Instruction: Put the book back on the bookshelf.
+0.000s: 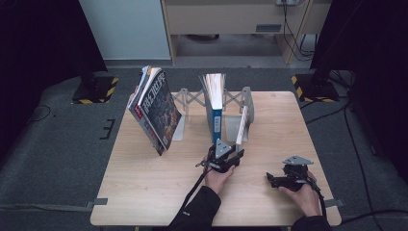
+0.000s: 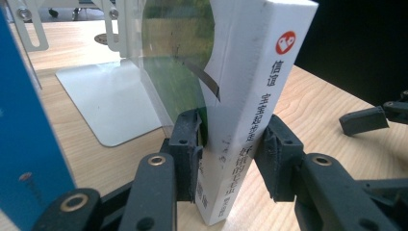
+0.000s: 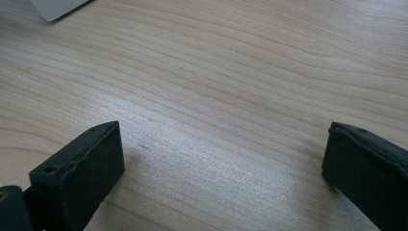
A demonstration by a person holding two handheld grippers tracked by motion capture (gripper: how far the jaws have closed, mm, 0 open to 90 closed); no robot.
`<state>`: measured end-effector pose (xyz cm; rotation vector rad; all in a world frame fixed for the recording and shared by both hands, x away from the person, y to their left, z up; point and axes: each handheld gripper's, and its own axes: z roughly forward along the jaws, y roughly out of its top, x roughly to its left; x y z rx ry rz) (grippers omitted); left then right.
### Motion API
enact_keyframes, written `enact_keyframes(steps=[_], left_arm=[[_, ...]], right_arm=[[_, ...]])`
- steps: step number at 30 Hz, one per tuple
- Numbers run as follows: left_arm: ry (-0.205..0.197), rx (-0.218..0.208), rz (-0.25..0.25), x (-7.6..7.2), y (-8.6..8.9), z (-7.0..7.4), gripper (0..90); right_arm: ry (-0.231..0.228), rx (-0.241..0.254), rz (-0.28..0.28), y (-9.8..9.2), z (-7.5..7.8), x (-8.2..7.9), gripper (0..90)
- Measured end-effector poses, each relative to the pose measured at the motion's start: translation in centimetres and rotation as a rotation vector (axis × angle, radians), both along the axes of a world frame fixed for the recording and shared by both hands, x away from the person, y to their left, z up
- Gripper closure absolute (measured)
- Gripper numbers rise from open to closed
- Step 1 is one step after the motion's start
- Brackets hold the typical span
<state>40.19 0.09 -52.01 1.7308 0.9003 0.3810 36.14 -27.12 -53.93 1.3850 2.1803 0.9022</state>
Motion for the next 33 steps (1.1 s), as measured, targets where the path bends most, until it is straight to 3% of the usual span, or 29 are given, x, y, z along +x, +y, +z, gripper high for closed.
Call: enact_keyframes(steps=[10,14,21,23,33], left_arm=[[-0.014,0.015,-0.007,0.9,-0.5,0.0,60.4],[-0.010,0.029,-0.014,0.6,-0.5,0.1,59.8],[-0.045,0.004,-0.052,-0.1,-0.5,1.0,60.5],[-0.049,0.008,-0.043,-0.1,-0.5,1.2,61.2],[-0.050,0.041,-0.035,1.3,-1.4,1.5,61.2]], right_arm=[[0.000,0.000,0.000,0.0,0.0,0.0,1.2],[-0.002,-0.002,0.002,0.0,0.0,0.0,1.2],[0.000,0.000,0.000,0.0,0.0,0.0,1.2],[0.000,0.000,0.000,0.0,0.0,0.0,1.3],[0.000,0.000,0.000,0.0,0.0,0.0,1.2]])
